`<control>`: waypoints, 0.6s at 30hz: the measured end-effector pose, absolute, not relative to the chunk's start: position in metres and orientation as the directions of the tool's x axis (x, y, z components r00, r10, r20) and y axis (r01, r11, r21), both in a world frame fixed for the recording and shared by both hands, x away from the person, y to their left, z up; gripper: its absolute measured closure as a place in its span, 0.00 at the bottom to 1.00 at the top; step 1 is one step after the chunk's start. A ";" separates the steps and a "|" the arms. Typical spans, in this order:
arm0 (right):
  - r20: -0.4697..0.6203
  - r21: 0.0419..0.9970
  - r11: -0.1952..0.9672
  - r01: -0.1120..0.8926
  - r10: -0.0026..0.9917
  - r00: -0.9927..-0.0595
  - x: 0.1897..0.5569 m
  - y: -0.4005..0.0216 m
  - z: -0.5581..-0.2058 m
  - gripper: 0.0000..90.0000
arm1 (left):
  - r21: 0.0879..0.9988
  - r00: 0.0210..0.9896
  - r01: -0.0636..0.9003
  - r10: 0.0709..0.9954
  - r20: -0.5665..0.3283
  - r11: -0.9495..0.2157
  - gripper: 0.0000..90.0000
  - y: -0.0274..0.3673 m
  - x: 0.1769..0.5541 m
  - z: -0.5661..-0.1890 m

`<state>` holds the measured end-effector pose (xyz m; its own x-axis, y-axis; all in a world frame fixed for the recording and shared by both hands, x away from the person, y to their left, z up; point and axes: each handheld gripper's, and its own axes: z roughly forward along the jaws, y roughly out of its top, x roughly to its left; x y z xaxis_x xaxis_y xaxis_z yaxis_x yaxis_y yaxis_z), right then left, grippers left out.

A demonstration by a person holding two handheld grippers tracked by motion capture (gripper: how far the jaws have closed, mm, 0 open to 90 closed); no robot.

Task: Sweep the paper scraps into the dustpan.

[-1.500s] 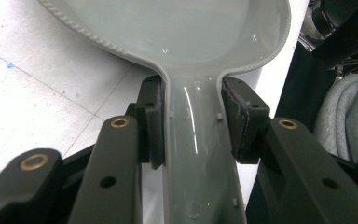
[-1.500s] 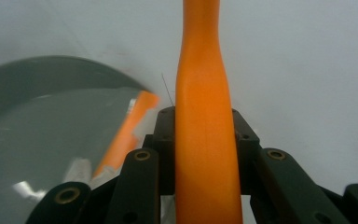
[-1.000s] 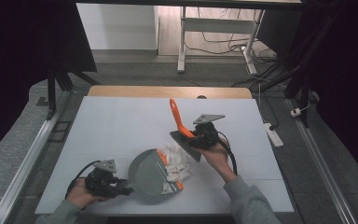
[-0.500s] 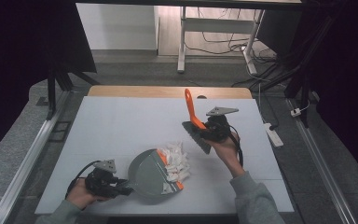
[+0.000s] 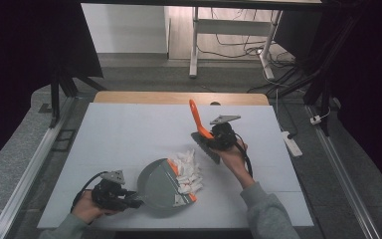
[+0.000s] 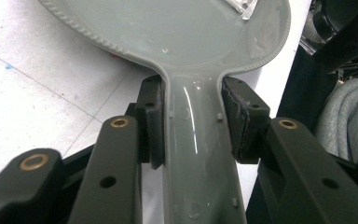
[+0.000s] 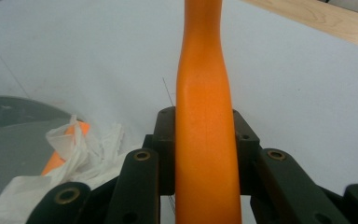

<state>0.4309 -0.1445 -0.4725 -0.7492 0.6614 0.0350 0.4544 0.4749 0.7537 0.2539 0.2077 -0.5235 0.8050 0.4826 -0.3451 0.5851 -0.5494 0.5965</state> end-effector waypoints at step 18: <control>0.050 0.709 0.522 0.475 0.635 -0.771 0.427 -0.116 -0.487 0.78 | 0.596 0.799 0.591 0.492 -0.345 -0.543 0.68 0.204 0.254 -0.523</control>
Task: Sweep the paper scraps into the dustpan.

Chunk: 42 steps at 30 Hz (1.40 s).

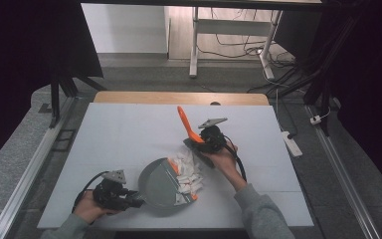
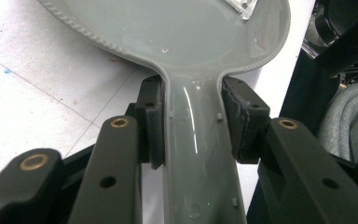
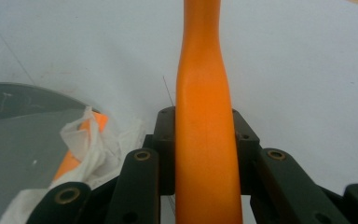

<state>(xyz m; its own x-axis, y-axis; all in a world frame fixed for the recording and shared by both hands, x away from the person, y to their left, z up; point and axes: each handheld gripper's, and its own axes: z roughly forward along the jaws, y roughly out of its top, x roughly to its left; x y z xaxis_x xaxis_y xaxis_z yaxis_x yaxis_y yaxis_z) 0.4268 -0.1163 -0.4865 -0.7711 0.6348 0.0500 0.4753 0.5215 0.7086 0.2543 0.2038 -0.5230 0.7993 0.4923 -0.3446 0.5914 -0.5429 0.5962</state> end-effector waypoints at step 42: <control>0.061 0.806 0.484 0.343 0.508 -0.859 0.383 -0.092 -0.447 0.78 | 0.595 0.796 0.595 0.498 -0.343 -0.541 0.68 0.203 0.254 -0.523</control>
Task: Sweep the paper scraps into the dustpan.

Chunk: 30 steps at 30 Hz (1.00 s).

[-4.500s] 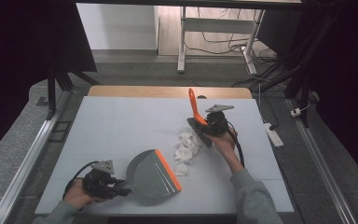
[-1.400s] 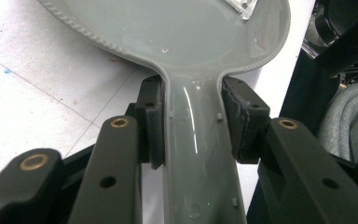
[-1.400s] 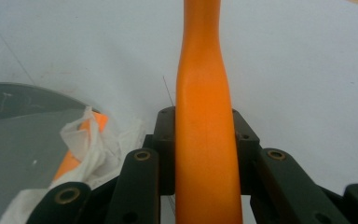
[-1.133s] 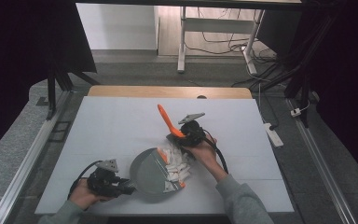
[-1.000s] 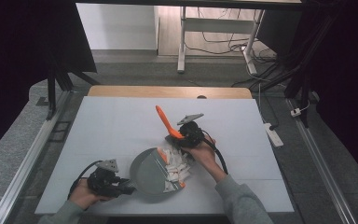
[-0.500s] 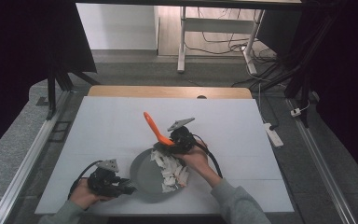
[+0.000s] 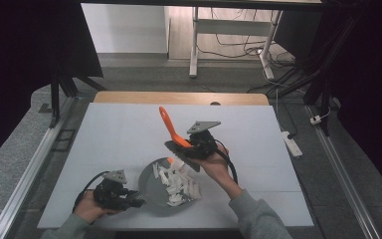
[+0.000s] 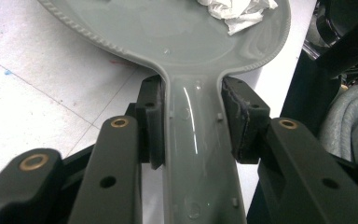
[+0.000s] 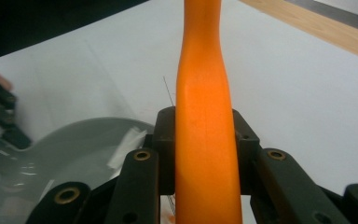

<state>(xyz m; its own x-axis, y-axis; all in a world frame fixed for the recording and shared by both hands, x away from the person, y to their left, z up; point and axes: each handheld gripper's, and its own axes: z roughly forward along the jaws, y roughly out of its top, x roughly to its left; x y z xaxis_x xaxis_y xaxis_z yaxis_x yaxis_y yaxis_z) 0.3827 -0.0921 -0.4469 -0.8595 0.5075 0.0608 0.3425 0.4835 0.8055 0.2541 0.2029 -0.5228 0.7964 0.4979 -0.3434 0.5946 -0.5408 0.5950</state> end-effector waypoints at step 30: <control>0.043 0.688 0.582 0.434 0.564 -0.825 0.406 -0.083 -0.493 0.78 | 0.597 0.794 0.597 0.501 -0.343 -0.536 0.68 0.201 0.254 -0.523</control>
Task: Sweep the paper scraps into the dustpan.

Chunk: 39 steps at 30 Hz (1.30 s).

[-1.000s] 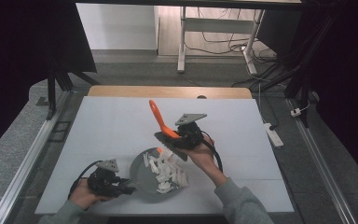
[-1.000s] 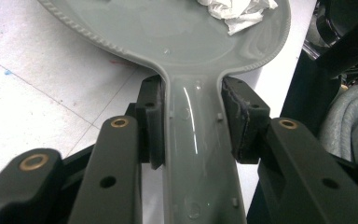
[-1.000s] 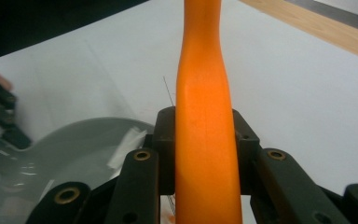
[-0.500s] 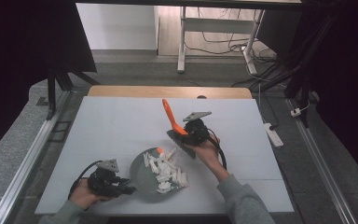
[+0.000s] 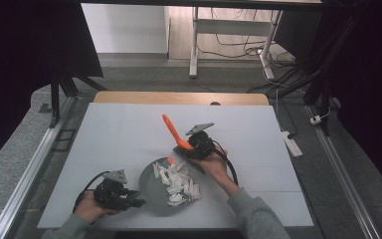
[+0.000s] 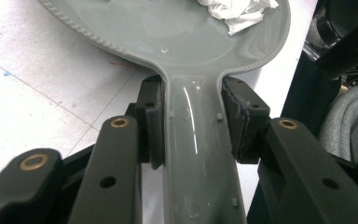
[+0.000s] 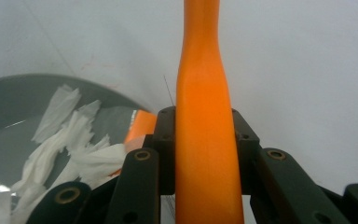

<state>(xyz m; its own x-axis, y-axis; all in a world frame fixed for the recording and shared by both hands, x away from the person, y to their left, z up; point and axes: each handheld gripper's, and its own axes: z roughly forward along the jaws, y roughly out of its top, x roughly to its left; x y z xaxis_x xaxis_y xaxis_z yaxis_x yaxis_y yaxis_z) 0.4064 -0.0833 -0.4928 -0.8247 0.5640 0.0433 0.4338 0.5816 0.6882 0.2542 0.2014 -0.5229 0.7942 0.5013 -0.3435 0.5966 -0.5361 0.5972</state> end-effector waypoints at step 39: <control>0.089 0.809 0.392 0.439 0.656 -0.750 0.366 -0.156 -0.444 0.78 | 0.596 0.791 0.600 0.503 -0.348 -0.533 0.68 0.201 0.253 -0.523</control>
